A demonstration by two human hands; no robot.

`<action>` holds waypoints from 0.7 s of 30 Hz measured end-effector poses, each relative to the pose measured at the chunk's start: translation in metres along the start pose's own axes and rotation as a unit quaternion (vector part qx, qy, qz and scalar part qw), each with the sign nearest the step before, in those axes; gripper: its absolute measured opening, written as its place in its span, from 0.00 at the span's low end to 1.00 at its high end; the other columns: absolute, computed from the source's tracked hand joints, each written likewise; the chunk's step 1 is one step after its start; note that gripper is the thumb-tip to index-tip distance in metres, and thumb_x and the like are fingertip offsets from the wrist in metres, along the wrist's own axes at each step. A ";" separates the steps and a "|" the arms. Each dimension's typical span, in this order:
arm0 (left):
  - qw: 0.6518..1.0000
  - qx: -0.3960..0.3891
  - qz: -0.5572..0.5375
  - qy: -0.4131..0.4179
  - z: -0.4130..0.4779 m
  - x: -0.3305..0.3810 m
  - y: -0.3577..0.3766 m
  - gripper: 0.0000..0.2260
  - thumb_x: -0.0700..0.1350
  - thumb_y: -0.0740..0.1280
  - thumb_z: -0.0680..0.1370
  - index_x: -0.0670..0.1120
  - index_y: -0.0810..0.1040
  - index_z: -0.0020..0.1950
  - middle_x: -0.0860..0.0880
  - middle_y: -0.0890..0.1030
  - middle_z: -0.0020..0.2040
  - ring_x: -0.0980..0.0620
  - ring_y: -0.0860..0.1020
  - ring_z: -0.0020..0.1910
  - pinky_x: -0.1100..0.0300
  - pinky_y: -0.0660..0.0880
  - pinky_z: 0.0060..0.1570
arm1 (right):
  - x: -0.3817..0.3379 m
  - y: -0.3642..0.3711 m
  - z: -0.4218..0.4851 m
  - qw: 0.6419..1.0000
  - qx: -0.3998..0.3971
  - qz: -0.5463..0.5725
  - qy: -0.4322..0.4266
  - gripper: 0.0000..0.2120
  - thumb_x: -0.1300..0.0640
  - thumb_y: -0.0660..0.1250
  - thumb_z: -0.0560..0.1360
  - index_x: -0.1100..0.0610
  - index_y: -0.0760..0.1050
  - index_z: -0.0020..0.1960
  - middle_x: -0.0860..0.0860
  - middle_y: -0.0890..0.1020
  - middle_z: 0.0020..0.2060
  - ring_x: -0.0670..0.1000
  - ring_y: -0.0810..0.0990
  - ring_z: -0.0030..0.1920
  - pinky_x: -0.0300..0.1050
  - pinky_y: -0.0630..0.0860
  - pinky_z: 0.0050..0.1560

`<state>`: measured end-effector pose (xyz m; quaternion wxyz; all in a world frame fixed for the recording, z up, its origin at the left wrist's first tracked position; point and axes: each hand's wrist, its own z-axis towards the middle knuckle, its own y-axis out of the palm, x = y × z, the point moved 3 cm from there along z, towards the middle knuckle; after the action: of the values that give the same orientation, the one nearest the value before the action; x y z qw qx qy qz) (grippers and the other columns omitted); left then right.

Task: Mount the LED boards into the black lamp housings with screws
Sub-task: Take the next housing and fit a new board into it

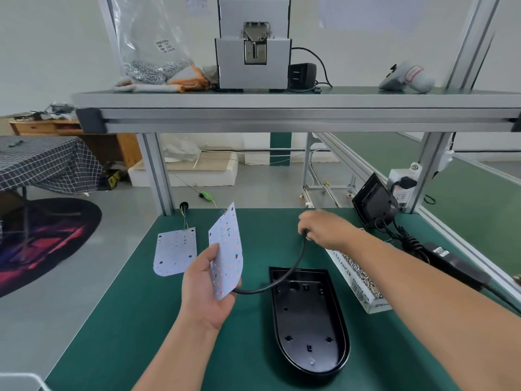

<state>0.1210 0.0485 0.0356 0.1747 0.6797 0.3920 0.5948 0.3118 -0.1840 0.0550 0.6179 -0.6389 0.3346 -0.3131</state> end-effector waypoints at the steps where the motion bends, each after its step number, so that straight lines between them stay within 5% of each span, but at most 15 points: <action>1: 1.000 0.001 0.002 -0.001 0.001 0.000 -0.001 0.06 0.42 0.64 0.83 0.45 0.79 0.48 0.50 0.77 0.33 0.53 0.75 0.25 0.66 0.66 0.19 | -0.001 -0.004 0.001 1.000 0.014 -0.008 -0.005 0.12 0.66 0.63 0.80 0.54 0.82 0.54 0.46 0.79 0.49 0.51 0.73 0.57 0.51 0.76 0.52; 7: 0.999 -0.018 0.035 -0.019 0.003 -0.007 -0.002 0.07 0.43 0.65 0.83 0.42 0.81 0.54 0.48 0.81 0.40 0.52 0.77 0.28 0.64 0.68 0.20 | -0.023 -0.029 -0.008 0.992 0.122 0.017 -0.018 0.07 0.51 0.61 0.86 0.48 0.75 0.50 0.46 0.74 0.41 0.54 0.75 0.44 0.49 0.70 0.40; 12: 0.994 -0.087 0.040 -0.046 0.000 -0.012 0.002 0.17 0.47 0.65 0.83 0.42 0.83 0.68 0.45 0.86 0.63 0.52 0.84 0.35 0.62 0.76 0.25 | -0.058 -0.050 -0.031 0.956 0.268 0.118 0.003 0.11 0.46 0.67 0.83 0.52 0.81 0.50 0.44 0.80 0.38 0.48 0.79 0.42 0.47 0.72 0.43; 15: 0.991 -0.111 0.043 -0.059 -0.004 -0.014 0.007 0.18 0.49 0.66 0.83 0.43 0.83 0.69 0.44 0.85 0.66 0.51 0.86 0.40 0.60 0.80 0.31 | -0.082 -0.056 -0.046 0.924 0.256 0.285 0.010 0.13 0.46 0.73 0.79 0.50 0.78 0.39 0.40 0.76 0.27 0.40 0.75 0.33 0.37 0.66 0.34; 21: 0.983 -0.158 0.070 -0.063 -0.010 -0.014 0.014 0.22 0.52 0.67 0.80 0.44 0.82 0.71 0.43 0.83 0.67 0.48 0.85 0.47 0.56 0.83 0.41 | -0.105 -0.062 -0.065 0.818 0.161 0.551 0.040 0.16 0.53 0.72 0.79 0.50 0.75 0.33 0.47 0.73 0.26 0.46 0.64 0.24 0.37 0.60 0.25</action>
<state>0.1163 0.0275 0.0385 0.2627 0.7054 0.2327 0.6158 0.2003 -0.1352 0.1210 0.7674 -0.2263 0.5999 0.0053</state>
